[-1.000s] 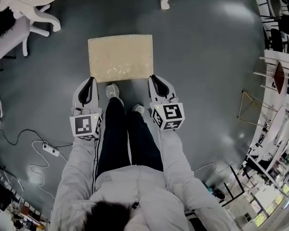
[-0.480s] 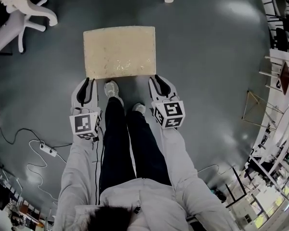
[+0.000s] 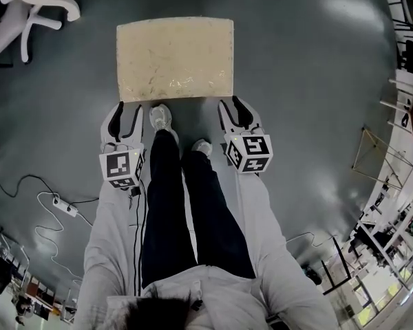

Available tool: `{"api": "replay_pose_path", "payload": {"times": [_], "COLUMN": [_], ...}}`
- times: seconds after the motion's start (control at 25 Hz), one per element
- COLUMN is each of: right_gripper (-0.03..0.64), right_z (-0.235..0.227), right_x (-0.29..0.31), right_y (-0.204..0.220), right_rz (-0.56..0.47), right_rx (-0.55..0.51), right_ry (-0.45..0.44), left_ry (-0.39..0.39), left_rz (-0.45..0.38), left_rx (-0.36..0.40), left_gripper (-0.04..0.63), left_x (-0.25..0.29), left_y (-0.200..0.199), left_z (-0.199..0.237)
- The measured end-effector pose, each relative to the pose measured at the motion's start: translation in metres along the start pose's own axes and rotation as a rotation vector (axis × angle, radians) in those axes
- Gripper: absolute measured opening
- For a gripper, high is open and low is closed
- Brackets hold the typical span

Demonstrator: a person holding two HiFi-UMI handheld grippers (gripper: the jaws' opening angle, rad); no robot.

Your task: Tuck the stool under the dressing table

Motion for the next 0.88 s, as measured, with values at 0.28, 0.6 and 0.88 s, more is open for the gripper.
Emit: {"api": "replay_pose_path", "payload": {"times": [0.28,0.6,0.88], "right_gripper": [0.169,0.192,0.207], "right_z": [-0.005,-0.011,-0.011], "right_x": [0.022,0.043,0.056], "right_y": [0.020,0.030,0.034], "right_rz": [0.044,0.085,0.110], "right_rx": [-0.012,-0.038,-0.054], "right_ry": [-0.009,0.003,0.018], "left_ry": [0.017,0.004,0.005], "left_rz": [0.037,0.079,0.129], "left_rx": [0.024,0.024,0.007], "left_gripper": [0.255,0.290,0.308], "left_x": [0.024,0.039,0.051], "left_y": [0.023,0.047,0.065], "left_z": [0.009,0.025,0.038]}}
Point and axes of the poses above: the fingertips, and each gripper's own axes: x forward along the fingers, z to its left, y out of its underside, the point moved 10 cm from there along -x, backward along the fingers, and after that the axes turned 6 degrees about y, right-handed, at the moved point
